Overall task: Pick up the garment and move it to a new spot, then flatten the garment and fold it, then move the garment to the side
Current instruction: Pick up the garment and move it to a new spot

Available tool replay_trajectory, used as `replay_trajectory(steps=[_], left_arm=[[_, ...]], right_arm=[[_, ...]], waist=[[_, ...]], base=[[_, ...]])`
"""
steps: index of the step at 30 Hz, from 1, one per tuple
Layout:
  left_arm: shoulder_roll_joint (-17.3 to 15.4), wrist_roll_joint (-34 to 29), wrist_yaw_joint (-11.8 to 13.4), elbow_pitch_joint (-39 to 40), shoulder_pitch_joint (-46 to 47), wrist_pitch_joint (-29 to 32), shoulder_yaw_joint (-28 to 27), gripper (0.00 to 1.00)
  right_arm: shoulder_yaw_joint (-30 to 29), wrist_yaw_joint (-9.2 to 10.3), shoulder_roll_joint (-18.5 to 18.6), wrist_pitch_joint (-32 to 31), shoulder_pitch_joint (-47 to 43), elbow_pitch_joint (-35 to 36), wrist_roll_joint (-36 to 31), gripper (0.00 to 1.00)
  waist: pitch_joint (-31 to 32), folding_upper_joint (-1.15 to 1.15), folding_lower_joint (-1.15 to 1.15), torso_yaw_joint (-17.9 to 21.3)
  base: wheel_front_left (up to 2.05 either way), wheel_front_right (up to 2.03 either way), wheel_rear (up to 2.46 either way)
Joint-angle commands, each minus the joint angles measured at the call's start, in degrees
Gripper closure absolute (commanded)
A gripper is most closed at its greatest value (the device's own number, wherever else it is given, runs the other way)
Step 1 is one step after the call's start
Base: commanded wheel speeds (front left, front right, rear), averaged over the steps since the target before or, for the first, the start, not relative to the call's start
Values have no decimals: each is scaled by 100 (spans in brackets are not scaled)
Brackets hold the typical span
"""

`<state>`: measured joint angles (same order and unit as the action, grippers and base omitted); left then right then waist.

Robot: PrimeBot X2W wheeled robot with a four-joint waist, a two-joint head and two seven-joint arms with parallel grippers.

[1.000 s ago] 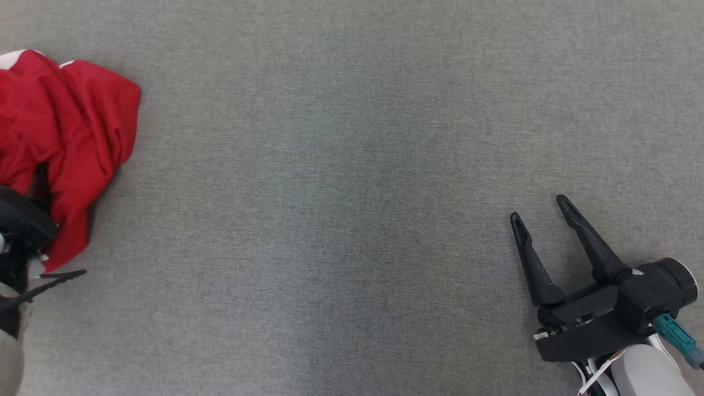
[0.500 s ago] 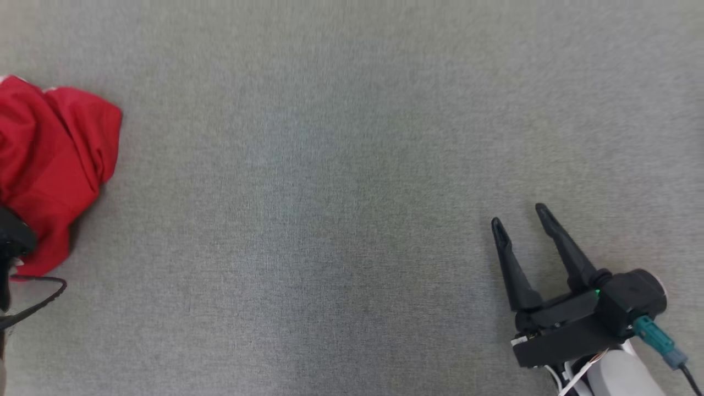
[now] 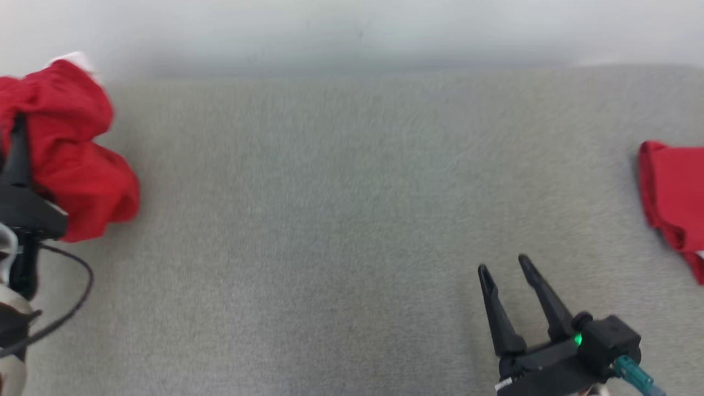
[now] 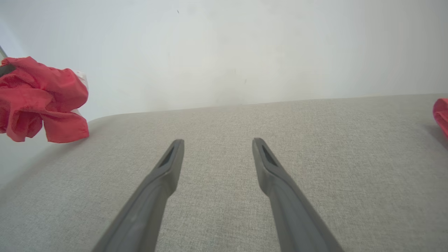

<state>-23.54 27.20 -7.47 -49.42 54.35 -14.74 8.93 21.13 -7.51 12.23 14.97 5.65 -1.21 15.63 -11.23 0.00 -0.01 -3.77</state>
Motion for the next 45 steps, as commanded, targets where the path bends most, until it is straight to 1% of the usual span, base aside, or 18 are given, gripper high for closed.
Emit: replay_trajectory(steps=[1,7,12,14,21,24,27,30,32,36,40,45], left_arm=[[-4,107,-2,88,-147,-6,65,100],[-55,457,-2,1076,-404,295,431,100],[66,817,-2,1892,-624,631,520,100],[25,761,11,2214,-692,754,577,100],[141,764,150,3063,-1024,1061,794,100],[197,851,151,3298,-1224,1083,850,100],[233,932,148,3508,-1587,975,902,100],[277,887,125,3608,-1916,698,960,100],[259,705,103,3626,-2169,419,1101,100],[347,403,68,3461,-2594,48,1362,100],[546,94,45,3167,-2998,-48,1480,100],[806,-185,17,3032,-3456,-50,1343,100]], right_arm=[[-8,4,-22,26,-110,-15,20,0],[-37,4,-106,26,-361,-6,40,0],[-69,4,-118,27,-419,37,9,0],[-87,4,-131,26,-419,60,9,0],[-137,4,-175,26,-392,112,-7,0],[-141,4,-180,26,-426,108,-11,0],[-160,4,-185,26,-449,130,-13,0],[-162,4,-182,26,-448,142,-12,0],[-152,4,-168,26,-445,144,-42,0],[-132,4,-129,26,-462,151,-79,0],[-99,4,-101,26,-434,147,-88,0],[-84,4,-75,26,-438,132,-82,0]], waist=[[595,0,1,315],[1043,0,1,698],[1175,0,1,1039],[1194,0,1,1189],[1188,0,1,1639],[1181,0,1,1784],[1160,0,1,1929],[1142,0,1,1992],[1126,0,1,2011],[1080,0,1,1960],[1041,0,1,1890],[1049,0,1,1787]], base=[[0,0,0],[0,0,0],[0,0,0],[0,0,0],[0,0,0],[0,0,0],[0,0,0],[0,0,0],[0,0,0],[0,0,0],[0,0,0],[0,0,0]])
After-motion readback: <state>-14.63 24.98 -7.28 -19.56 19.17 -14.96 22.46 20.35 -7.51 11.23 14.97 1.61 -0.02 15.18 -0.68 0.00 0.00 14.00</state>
